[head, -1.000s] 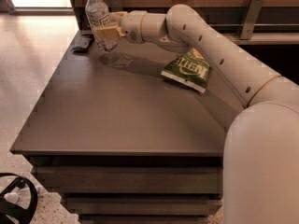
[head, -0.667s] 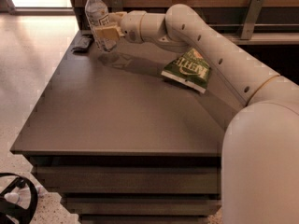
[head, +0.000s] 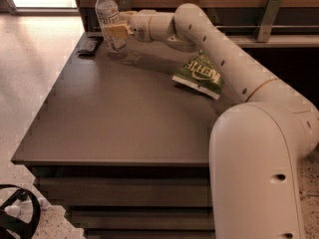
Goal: Move blue plastic bottle near rxbar chocolate
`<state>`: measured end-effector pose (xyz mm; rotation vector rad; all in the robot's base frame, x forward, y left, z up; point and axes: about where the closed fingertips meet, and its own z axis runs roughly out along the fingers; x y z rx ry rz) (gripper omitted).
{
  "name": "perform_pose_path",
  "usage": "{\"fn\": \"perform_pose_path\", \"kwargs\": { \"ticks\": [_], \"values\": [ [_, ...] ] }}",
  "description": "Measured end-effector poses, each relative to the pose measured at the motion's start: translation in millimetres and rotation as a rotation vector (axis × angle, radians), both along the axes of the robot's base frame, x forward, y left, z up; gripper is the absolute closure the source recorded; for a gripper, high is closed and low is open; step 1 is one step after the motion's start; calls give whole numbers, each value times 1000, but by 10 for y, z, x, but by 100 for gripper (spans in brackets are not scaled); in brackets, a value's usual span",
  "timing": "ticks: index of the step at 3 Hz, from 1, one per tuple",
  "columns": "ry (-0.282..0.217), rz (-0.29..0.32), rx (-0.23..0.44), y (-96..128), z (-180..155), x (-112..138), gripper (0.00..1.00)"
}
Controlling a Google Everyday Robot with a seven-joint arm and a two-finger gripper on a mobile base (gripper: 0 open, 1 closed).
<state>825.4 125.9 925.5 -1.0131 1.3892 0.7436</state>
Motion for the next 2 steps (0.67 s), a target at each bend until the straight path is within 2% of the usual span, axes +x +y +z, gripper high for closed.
{"fn": "perform_pose_path", "kwargs": {
  "ticks": [1,2],
  "values": [
    [10,-24,28,-51,-68,168,100],
    [5,-64,30,-100,-88,217,100]
  ]
}}
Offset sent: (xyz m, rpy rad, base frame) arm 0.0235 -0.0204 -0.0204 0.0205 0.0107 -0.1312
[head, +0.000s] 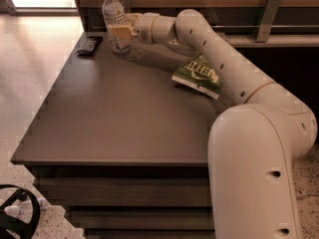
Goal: Move blue plastic bottle near rxbar chocolate
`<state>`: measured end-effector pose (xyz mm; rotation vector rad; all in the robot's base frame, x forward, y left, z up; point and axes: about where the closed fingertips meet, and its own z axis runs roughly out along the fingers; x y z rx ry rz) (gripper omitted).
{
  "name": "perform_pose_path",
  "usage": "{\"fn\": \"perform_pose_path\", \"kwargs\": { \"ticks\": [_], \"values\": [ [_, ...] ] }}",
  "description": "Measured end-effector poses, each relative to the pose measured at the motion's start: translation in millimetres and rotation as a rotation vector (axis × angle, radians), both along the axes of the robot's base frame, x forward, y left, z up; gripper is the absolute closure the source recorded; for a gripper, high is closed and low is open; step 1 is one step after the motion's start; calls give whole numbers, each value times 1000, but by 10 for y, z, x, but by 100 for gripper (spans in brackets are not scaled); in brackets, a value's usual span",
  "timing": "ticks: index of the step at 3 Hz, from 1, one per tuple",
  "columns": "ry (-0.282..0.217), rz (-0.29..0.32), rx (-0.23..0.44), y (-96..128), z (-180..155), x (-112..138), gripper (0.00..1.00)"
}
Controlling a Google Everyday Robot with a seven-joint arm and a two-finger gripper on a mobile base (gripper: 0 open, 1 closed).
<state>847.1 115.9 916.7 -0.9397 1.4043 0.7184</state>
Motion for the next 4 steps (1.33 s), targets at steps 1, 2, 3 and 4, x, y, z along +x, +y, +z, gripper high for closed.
{"fn": "perform_pose_path", "kwargs": {
  "ticks": [1,2,3,4],
  "values": [
    [-7,-56,-50,98,-90,-79,100],
    [-5,-53,-50,142,-124,-74,100],
    [13,-36,-36,210,-225,-31,100],
    [13,-33,-37,238,-226,-40,81]
  ]
}}
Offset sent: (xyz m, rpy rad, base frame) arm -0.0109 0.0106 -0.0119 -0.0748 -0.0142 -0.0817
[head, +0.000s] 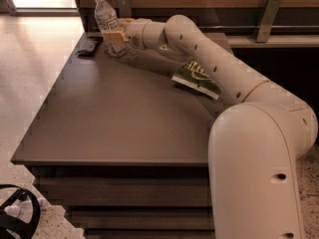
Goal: Move blue plastic bottle near rxbar chocolate
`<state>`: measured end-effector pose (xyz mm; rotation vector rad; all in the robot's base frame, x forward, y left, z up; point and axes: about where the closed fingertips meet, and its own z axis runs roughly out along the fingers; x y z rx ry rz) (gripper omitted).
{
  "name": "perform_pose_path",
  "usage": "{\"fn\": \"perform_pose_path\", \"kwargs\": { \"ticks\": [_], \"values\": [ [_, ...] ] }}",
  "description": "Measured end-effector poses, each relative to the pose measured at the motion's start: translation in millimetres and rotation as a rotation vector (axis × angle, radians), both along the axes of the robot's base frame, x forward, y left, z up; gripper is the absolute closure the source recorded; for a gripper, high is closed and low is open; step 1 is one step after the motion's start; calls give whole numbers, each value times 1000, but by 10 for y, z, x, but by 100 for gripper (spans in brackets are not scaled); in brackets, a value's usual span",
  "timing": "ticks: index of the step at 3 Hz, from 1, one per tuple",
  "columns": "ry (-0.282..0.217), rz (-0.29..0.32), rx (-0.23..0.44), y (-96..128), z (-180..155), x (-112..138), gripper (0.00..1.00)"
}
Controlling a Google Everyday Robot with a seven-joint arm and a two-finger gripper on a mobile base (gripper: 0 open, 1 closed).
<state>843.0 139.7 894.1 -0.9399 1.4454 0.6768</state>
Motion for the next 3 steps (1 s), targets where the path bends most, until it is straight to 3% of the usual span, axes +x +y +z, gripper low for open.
{"fn": "perform_pose_path", "kwargs": {
  "ticks": [3],
  "values": [
    [2,7,1,50,-11,-10,12]
  ]
}}
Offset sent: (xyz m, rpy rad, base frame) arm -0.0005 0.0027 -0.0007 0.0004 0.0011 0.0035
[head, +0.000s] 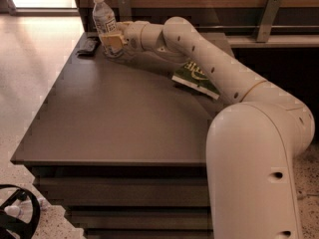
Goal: Move blue plastic bottle near rxbar chocolate
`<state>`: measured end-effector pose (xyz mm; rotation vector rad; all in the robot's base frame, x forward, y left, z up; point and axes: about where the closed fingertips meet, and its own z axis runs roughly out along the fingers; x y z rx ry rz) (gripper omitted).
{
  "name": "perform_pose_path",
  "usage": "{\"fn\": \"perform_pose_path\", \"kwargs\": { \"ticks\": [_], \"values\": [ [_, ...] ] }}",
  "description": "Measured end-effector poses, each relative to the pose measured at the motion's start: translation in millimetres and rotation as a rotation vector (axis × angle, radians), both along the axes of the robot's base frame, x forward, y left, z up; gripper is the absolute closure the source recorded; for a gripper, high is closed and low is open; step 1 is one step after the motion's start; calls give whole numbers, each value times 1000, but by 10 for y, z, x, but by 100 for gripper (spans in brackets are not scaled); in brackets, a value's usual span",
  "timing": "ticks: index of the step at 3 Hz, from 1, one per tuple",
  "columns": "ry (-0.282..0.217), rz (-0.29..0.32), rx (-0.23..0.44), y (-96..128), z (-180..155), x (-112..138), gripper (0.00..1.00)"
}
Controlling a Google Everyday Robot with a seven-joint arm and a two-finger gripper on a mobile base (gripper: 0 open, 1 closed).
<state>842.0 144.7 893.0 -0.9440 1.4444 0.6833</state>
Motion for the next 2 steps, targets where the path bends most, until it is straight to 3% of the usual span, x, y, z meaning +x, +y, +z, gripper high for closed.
{"fn": "perform_pose_path", "kwargs": {
  "ticks": [1,2],
  "values": [
    [1,4,0,30,-7,-6,0],
    [1,4,0,32,-7,-7,0]
  ]
}}
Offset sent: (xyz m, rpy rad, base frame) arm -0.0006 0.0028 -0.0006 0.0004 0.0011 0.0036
